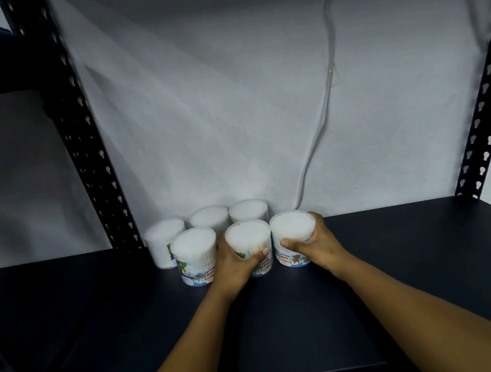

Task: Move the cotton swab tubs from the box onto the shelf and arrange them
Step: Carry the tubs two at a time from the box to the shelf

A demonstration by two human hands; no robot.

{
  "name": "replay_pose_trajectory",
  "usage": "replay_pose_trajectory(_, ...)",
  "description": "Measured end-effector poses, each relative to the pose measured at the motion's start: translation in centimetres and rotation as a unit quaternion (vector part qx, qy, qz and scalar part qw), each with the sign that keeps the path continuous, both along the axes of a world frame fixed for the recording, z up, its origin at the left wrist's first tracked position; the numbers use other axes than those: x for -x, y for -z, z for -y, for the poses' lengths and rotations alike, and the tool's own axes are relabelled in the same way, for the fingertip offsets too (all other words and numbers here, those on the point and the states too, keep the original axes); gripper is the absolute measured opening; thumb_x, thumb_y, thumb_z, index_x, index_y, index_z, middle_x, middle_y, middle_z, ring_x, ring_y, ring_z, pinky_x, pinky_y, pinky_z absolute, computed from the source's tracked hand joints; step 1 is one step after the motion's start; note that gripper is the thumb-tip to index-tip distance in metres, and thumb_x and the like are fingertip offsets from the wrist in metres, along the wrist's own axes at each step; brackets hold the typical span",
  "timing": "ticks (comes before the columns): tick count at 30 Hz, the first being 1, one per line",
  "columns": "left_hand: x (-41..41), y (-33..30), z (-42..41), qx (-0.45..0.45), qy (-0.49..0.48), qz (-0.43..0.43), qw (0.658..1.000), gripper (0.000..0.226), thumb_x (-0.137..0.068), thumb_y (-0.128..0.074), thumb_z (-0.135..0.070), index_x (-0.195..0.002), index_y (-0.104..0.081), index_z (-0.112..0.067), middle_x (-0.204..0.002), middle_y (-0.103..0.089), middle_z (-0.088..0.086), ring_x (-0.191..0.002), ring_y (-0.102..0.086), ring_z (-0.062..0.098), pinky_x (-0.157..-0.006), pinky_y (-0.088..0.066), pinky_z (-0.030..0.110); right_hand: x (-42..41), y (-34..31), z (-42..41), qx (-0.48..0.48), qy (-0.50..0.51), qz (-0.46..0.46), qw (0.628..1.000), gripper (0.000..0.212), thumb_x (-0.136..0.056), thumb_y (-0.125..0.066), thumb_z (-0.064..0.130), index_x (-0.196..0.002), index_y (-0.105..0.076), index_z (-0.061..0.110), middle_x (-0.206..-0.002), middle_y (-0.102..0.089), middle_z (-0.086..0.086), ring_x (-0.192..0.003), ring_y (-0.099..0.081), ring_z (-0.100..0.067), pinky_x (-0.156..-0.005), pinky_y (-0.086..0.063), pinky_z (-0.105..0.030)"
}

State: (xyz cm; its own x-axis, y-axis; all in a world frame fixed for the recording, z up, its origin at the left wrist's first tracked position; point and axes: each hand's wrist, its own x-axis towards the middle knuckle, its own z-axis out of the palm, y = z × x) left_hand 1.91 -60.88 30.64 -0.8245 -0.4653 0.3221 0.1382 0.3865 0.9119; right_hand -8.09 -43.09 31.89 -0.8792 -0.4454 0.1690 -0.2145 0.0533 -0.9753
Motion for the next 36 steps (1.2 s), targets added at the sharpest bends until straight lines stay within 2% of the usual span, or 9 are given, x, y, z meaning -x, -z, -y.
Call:
replay_pose_trajectory(4,0.0,-0.2,-0.2,0.010,-0.003,-0.003,1.000,0.074,-0.070,-0.083,-0.021,-0.123,-0.033,-0.025,-0.125,-0.046,-0.006,-0.114,-0.047,0.007,-0.089,-0.040,0.019,0.5,0.0,0.3,0.004,0.005,-0.001,1.000,0.077,-0.067,-0.086,0.023,-0.124,-0.035,0.028,-0.114,-0.055,0.008,-0.104,-0.056,-0.007,-0.073,-0.051,-0.019)
replay_pose_trajectory(14,-0.1,0.1,-0.2,0.001,-0.001,-0.003,1.000,0.084,-0.062,-0.084,-0.034,-0.128,-0.033,-0.025,-0.130,-0.046,-0.004,-0.120,-0.047,0.012,-0.103,-0.042,0.033,0.6,-0.1,0.2,-0.013,-0.003,-0.010,1.000,0.072,-0.071,-0.083,0.020,-0.123,-0.033,0.027,-0.110,-0.052,0.014,-0.100,-0.054,-0.003,-0.069,-0.048,-0.014)
replay_pose_trajectory(20,-0.6,-0.9,-1.1,0.016,-0.018,0.004,1.000,0.088,-0.065,-0.082,-0.038,-0.129,-0.023,-0.032,-0.129,-0.038,-0.011,-0.122,-0.040,0.008,-0.100,-0.035,0.025,0.6,-0.6,-0.2,-0.061,-0.014,-0.017,0.998,0.081,-0.073,-0.081,0.022,-0.134,-0.027,0.022,-0.122,-0.046,0.004,-0.114,-0.049,-0.014,-0.072,-0.046,-0.013)
replay_pose_trajectory(23,-0.7,-1.2,-1.4,0.068,-0.048,0.019,0.996,0.100,-0.068,-0.069,-0.059,-0.145,-0.018,-0.021,-0.148,-0.029,-0.003,-0.137,-0.029,0.014,-0.113,-0.028,0.031,0.3,-0.8,-0.8,-0.110,0.004,-0.035,0.993,0.114,-0.067,-0.083,0.039,-0.149,-0.007,0.020,-0.142,-0.033,0.001,-0.130,-0.037,-0.016,-0.101,-0.041,-0.028)
replay_pose_trajectory(25,-1.1,-1.6,-1.8,0.124,-0.065,0.038,0.989,0.100,-0.079,-0.065,-0.056,-0.151,-0.009,-0.015,-0.159,-0.010,0.003,-0.146,-0.011,0.017,-0.119,-0.014,0.033,-0.1,-1.0,-1.3,-0.146,0.016,-0.069,0.987,0.120,-0.064,-0.080,0.053,-0.151,-0.003,0.022,-0.154,-0.021,0.000,-0.140,-0.028,-0.019,-0.112,-0.033,-0.036)
replay_pose_trajectory(28,-1.6,-2.3,-2.1,0.228,-0.081,0.067,0.968,0.085,-0.090,-0.055,-0.047,-0.152,-0.006,-0.014,-0.160,0.005,0.006,-0.148,0.002,0.020,-0.119,-0.004,0.034,-1.1,-1.5,-2.0,-0.236,0.042,-0.173,0.955,0.108,-0.073,-0.068,0.061,-0.151,-0.007,0.016,-0.159,-0.012,-0.003,-0.145,-0.015,-0.021,-0.118,-0.022,-0.042)
replay_pose_trajectory(31,-2.1,-2.9,-2.4,0.353,-0.098,0.127,0.922,0.077,-0.093,-0.045,-0.050,-0.151,-0.010,-0.012,-0.160,0.006,0.009,-0.147,0.004,0.025,-0.120,-0.003,0.038,-1.9,-2.0,-2.4,-0.353,0.066,-0.276,0.892,0.095,-0.084,-0.050,0.064,-0.151,-0.007,0.013,-0.160,-0.004,-0.008,-0.148,-0.002,-0.023,-0.121,-0.008,-0.043)
replay_pose_trajectory(33,-2.6,-3.2,-2.7,0.415,-0.109,0.175,0.886,0.077,-0.094,-0.038,-0.054,-0.151,-0.009,-0.012,-0.160,0.009,0.010,-0.147,0.007,0.026,-0.119,-0.001,0.040,-2.4,-2.3,-2.5,-0.402,0.072,-0.295,0.864,0.090,-0.088,-0.041,0.065,-0.151,-0.005,0.012,-0.160,0.000,-0.009,-0.148,0.002,-0.024,-0.121,-0.004,-0.042)
replay_pose_trajectory(36,-3.3,-3.7,-3.3,0.452,-0.111,0.207,0.861,0.078,-0.094,-0.032,-0.056,-0.152,-0.003,-0.013,-0.160,0.011,0.009,-0.147,0.013,0.023,-0.118,0.006,0.040,-3.4,-2.6,-2.9,-0.443,0.070,-0.297,0.843,0.087,-0.090,-0.034,0.064,-0.152,-0.001,0.013,-0.161,0.005,-0.007,-0.148,0.006,-0.023,-0.121,0.001,-0.042)
